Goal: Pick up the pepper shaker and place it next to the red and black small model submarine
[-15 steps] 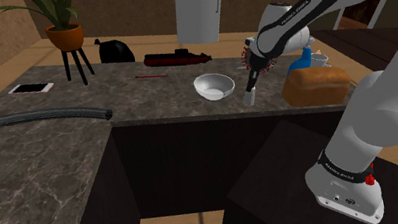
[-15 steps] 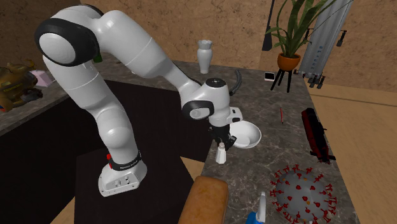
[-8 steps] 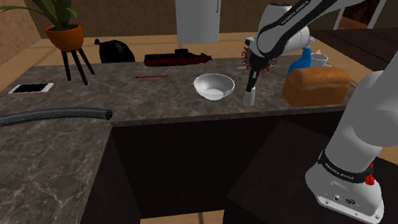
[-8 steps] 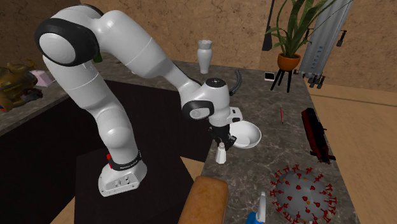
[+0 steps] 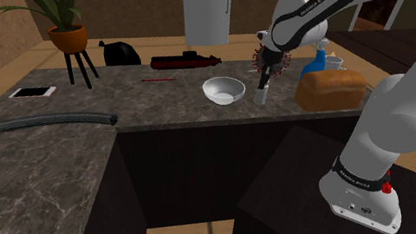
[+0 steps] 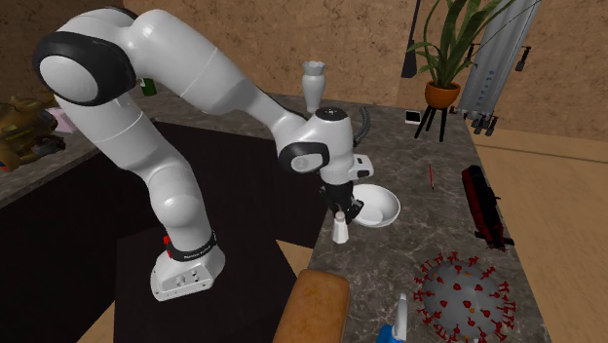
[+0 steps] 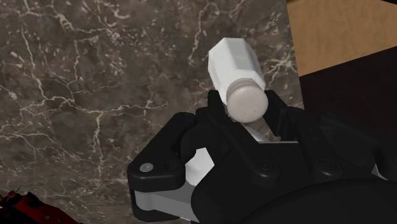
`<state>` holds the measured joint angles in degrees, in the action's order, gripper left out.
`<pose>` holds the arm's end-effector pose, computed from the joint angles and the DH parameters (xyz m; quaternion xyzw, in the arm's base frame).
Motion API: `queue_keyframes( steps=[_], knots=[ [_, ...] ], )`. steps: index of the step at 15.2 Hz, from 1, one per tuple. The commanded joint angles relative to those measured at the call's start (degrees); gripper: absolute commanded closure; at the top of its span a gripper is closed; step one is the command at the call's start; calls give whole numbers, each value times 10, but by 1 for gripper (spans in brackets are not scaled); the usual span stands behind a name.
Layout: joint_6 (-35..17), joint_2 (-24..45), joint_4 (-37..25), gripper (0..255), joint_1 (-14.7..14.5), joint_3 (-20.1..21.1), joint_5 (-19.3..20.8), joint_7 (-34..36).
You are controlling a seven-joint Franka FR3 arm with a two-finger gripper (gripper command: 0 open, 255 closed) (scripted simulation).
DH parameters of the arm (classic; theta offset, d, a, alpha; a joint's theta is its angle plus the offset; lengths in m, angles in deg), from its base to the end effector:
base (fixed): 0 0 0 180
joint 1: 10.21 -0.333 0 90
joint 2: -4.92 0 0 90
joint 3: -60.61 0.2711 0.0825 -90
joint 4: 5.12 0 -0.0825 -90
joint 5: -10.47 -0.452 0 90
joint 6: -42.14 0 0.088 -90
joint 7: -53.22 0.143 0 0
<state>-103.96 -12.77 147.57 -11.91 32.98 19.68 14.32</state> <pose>0.4463 -0.1892 0.2166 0.9801 0.1786 0.0822 0.0271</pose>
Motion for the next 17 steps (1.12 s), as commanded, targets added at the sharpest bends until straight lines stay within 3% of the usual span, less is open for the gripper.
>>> queue_keyframes(
  steps=[1, 17],
  knots=[
    [21, -15, -6, 255, 3, 6, 5, 6],
    [168, -94, -76, 255, 13, 37, 15, 22]
  ],
)
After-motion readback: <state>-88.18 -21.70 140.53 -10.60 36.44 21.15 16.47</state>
